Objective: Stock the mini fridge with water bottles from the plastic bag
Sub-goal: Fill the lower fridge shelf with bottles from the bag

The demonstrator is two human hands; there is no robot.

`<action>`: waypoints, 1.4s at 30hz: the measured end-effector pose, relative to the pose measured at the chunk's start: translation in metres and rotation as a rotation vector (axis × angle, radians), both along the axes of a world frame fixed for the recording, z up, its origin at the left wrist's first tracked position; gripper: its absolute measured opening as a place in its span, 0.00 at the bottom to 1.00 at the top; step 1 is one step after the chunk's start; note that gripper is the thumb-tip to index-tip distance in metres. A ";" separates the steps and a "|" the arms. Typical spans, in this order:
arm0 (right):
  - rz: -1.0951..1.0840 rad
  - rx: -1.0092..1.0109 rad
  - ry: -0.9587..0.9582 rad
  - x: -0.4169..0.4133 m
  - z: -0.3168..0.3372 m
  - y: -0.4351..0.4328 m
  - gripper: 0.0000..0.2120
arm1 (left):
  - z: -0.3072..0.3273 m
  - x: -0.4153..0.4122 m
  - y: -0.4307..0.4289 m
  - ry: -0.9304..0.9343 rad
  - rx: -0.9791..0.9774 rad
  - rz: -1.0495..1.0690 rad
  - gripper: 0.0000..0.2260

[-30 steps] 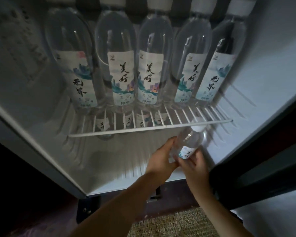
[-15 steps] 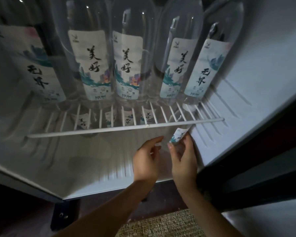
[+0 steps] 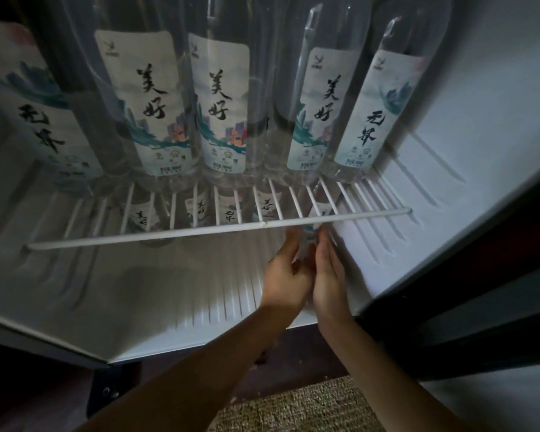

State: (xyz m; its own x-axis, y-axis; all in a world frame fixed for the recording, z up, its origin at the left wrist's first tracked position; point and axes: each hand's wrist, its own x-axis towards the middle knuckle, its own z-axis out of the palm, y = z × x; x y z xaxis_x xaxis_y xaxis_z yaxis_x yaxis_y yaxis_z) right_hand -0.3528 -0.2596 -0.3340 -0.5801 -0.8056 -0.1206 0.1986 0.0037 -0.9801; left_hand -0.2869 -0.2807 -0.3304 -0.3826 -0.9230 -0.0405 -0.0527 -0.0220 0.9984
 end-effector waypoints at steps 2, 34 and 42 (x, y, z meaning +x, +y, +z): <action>0.001 0.010 -0.046 -0.002 -0.001 -0.012 0.21 | 0.003 -0.003 -0.011 -0.013 0.050 0.037 0.24; -0.001 0.049 0.187 -0.010 0.029 -0.040 0.21 | 0.003 -0.005 -0.030 -0.144 -0.166 0.023 0.23; 0.032 0.136 0.087 -0.004 -0.009 -0.012 0.21 | -0.013 0.020 -0.030 -0.129 0.038 0.080 0.28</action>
